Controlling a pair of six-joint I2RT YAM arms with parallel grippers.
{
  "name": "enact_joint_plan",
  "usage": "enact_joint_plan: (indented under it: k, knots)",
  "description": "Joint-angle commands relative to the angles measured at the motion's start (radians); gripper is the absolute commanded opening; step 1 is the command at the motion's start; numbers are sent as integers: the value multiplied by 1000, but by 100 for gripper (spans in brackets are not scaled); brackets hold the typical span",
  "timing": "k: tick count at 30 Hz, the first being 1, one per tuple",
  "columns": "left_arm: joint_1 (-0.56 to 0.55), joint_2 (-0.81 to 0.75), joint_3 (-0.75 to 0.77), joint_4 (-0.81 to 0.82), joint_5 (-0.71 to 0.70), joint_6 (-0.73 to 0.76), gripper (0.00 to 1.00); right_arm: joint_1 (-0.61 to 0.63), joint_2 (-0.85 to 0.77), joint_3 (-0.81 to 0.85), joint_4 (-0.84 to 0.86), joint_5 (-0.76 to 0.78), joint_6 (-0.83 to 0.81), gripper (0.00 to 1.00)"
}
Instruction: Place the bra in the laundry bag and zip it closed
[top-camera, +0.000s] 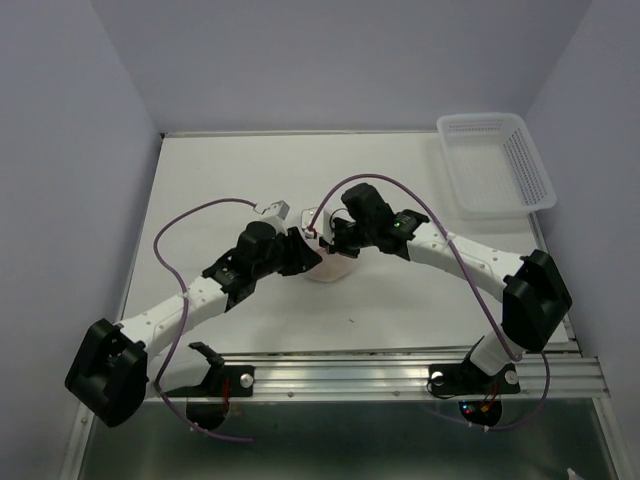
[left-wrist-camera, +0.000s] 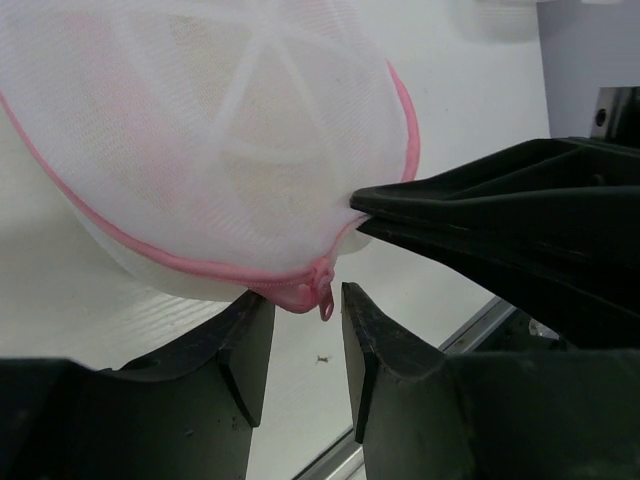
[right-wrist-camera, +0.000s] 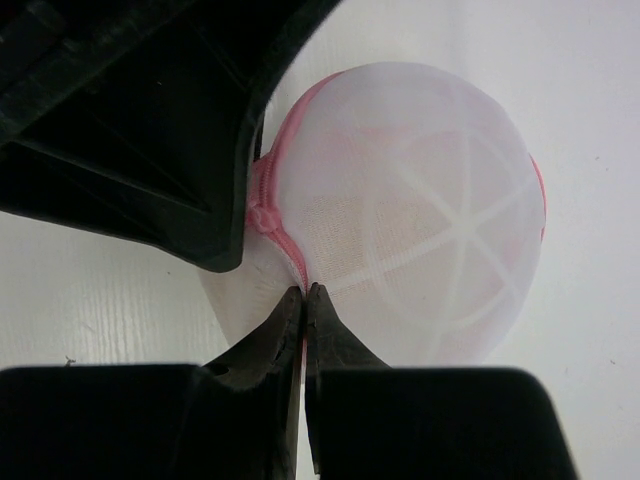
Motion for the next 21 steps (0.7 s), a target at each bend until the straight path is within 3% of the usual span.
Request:
enact_joint_plan:
  k: [1, 12, 21]
  knots:
    - [-6, -78, -10, 38, 63, -51, 44, -1, -14, 22, 46, 22, 16, 1]
    - [-8, -139, -61, -10, 63, -88, 45, -1, -14, 29, 84, 36, 68, 1]
    - [-6, -94, -13, 85, -35, -60, 45, -1, -38, -10, 137, 21, 162, 1]
